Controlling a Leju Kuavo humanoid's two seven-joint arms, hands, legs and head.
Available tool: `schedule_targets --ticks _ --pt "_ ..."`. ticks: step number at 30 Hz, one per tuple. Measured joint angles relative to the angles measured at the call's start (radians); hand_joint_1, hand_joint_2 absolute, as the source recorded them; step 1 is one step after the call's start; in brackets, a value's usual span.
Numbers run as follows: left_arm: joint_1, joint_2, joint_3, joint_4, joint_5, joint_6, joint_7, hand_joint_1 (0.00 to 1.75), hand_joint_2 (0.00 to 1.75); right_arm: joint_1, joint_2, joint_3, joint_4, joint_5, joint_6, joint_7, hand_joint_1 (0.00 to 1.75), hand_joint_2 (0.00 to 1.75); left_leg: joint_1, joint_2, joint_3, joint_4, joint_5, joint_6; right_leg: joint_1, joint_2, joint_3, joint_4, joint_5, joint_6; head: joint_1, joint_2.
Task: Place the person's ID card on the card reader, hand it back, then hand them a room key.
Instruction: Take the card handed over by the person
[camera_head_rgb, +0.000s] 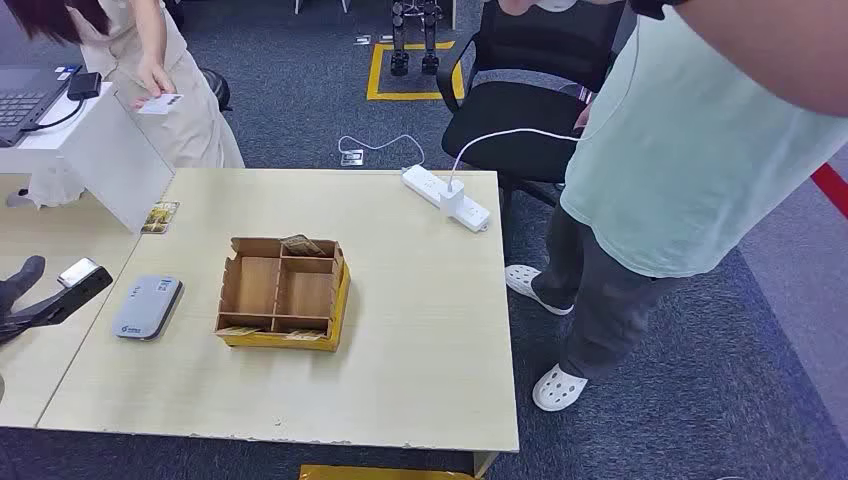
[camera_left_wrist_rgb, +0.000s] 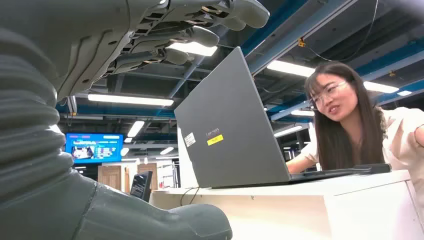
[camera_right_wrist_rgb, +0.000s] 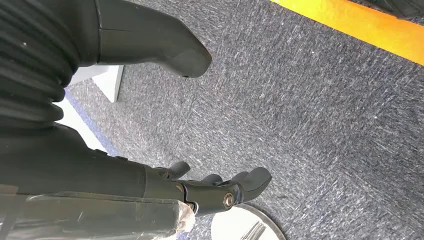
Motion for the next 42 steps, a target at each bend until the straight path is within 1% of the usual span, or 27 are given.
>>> schedule_targets --ticks 8,10,12,16,20,24,33,34,37,38,42 --pt "-0.008 -0.003 0.0 0.001 -0.004 -0.006 -0.005 0.0 1.75 0.0 0.0 0.0 0.0 0.003 -0.001 0.0 0.0 1.75 0.0 0.0 0.0 0.0 0.0 0.0 0.0 0.0 -0.001 0.0 0.0 0.0 0.0 0.0" --pt "-0.029 -0.005 -0.003 0.009 -0.009 -0.011 -0.01 0.0 1.75 -0.001 0.0 0.0 0.0 0.001 0.0 0.0 0.0 1.75 0.0 0.0 0.0 0.0 0.0 0.0 0.0 0.0 -0.001 0.0 0.0 0.0 0.0 0.0" --pt "-0.067 -0.012 -0.016 0.029 -0.016 -0.014 -0.014 0.0 1.75 -0.004 0.0 0.0 0.0 -0.002 0.001 0.0 0.0 1.75 0.0 0.0 0.0 0.0 0.0 0.0 0.0 -0.001 -0.001 0.0 0.0 0.0 0.0 0.0" --pt "-0.136 -0.032 -0.052 0.077 -0.025 -0.014 -0.007 0.0 1.75 -0.009 0.0 0.0 0.0 -0.008 0.002 -0.002 0.0 1.75 0.0 0.001 0.001 0.0 0.0 0.0 0.0 0.0 -0.001 0.0 0.001 0.0 0.001 0.0" --pt "-0.203 -0.066 -0.108 0.115 -0.026 -0.01 0.021 0.0 1.75 -0.009 0.0 0.0 0.0 -0.007 0.0 -0.004 0.0 1.75 0.0 0.0 0.0 0.001 0.001 0.0 0.0 0.0 -0.001 0.0 0.001 0.001 0.0 0.0" --pt "-0.233 -0.092 -0.14 0.135 -0.021 -0.006 0.038 0.0 1.75 -0.007 0.0 0.0 0.0 -0.007 -0.001 -0.01 0.0 1.75 0.0 0.001 0.0 0.001 0.0 0.0 0.0 0.001 -0.001 0.0 0.001 0.001 0.0 0.0" --pt "-0.272 -0.137 -0.174 0.195 -0.02 0.026 0.039 0.0 1.75 -0.006 0.0 -0.001 0.0 -0.007 -0.002 -0.012 0.0 1.75 0.0 0.001 -0.001 0.001 0.0 0.0 0.0 0.001 -0.002 0.0 0.001 0.001 0.0 0.0" --pt "-0.275 -0.141 -0.176 0.202 -0.021 0.027 0.039 0.31 1.75 -0.005 0.0 -0.001 0.0 -0.007 -0.002 -0.012 0.0 1.75 0.0 0.001 -0.001 0.001 0.0 0.0 0.0 0.001 -0.002 0.0 0.001 0.001 0.0 0.0" --pt "-0.284 -0.15 -0.183 0.221 -0.024 0.031 0.039 1.43 1.75 -0.005 0.0 -0.001 0.0 -0.006 -0.002 -0.012 0.0 1.75 0.0 0.001 -0.001 0.001 0.0 0.0 0.0 0.001 -0.002 0.0 0.001 0.001 0.0 0.0" --pt "-0.288 -0.152 -0.184 0.227 -0.024 0.032 0.038 1.52 1.75 -0.005 -0.001 -0.001 0.0 -0.005 -0.002 -0.012 0.0 1.75 0.0 0.001 -0.001 0.001 0.0 0.0 0.0 0.001 -0.002 0.0 0.001 0.001 0.0 0.0" --pt "-0.304 -0.154 -0.191 0.247 -0.021 0.032 0.035 1.67 1.75 -0.006 -0.002 -0.001 0.0 0.0 -0.003 -0.012 0.0 1.75 0.0 0.001 -0.001 0.001 0.0 0.0 0.0 0.001 -0.002 0.0 0.001 0.001 0.0 0.0"
